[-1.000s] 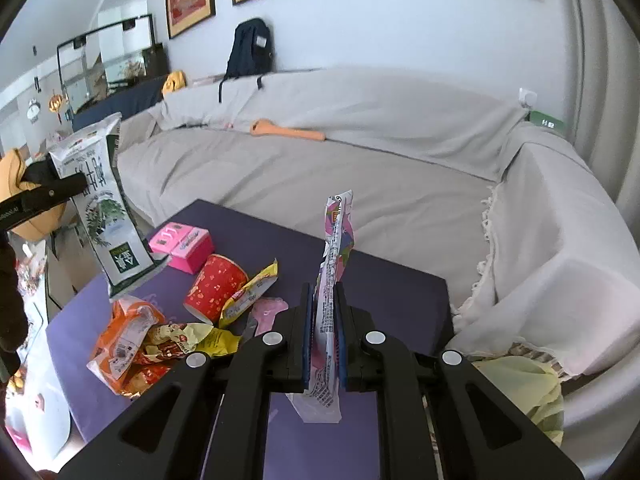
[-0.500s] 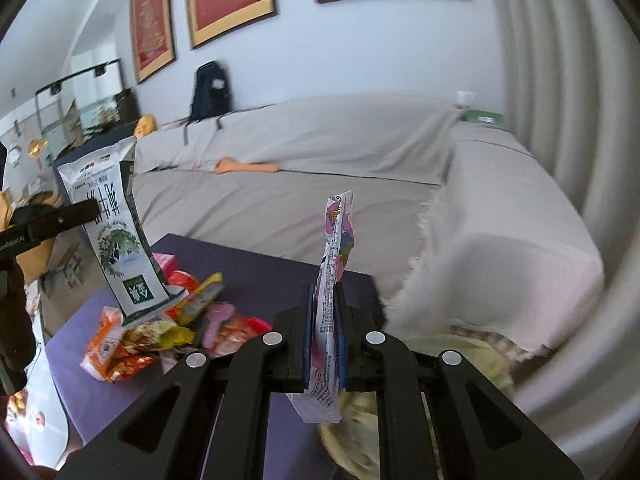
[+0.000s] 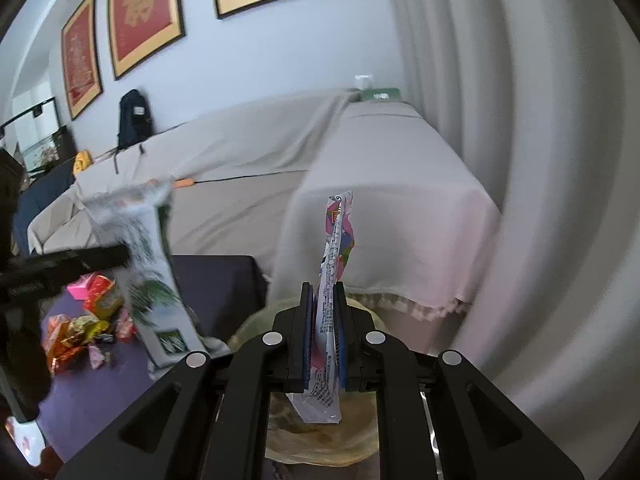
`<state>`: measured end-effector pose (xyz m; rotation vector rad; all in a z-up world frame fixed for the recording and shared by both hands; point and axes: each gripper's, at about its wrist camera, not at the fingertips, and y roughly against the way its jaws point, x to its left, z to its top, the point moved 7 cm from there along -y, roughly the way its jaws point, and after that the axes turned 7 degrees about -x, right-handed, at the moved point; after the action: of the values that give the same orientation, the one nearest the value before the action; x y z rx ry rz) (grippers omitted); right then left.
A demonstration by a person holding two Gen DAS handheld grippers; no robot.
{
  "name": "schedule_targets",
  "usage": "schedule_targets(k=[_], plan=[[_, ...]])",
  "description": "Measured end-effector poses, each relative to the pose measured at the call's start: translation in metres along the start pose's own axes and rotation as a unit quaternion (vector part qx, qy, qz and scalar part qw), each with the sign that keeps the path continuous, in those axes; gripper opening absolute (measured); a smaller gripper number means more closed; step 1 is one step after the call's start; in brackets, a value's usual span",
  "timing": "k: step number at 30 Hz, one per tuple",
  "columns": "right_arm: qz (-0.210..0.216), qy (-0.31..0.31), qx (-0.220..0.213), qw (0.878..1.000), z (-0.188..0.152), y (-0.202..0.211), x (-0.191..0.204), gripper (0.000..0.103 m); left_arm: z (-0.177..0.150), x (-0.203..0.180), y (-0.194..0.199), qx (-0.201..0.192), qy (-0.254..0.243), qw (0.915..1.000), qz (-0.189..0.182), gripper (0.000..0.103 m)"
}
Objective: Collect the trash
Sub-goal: 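Carry the carton and pink wrapper with both tools toward the yellow trash bag, then open both tools to drop the carton and wrapper into the yellow bag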
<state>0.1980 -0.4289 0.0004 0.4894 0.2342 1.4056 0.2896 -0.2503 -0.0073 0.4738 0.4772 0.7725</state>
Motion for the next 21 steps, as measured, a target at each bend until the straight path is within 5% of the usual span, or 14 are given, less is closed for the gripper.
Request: schedule_targets(k=[7,12,18,21], plan=[[-0.032,-0.007,0.013,0.999,-0.011,-0.015,-0.036,0.011,-0.016,-0.019,-0.077,0.032,0.040,0.9982,-0.033,0.026],[-0.036,-0.011,0.015,0.999,-0.016,-0.024,-0.042,0.011,-0.039,-0.035,-0.107,0.043,0.011,0.9985,-0.031,0.026],[-0.033,-0.025,0.025,0.999,-0.027,-0.036,-0.053,0.011,-0.103,-0.039,-0.150,0.124,-0.039,0.9915,0.000,0.026],[-0.030,-0.030,0.030,0.999,-0.032,-0.042,-0.057,0.011,-0.118,-0.034,-0.157,0.134,-0.037,0.9903,0.001,0.026]])
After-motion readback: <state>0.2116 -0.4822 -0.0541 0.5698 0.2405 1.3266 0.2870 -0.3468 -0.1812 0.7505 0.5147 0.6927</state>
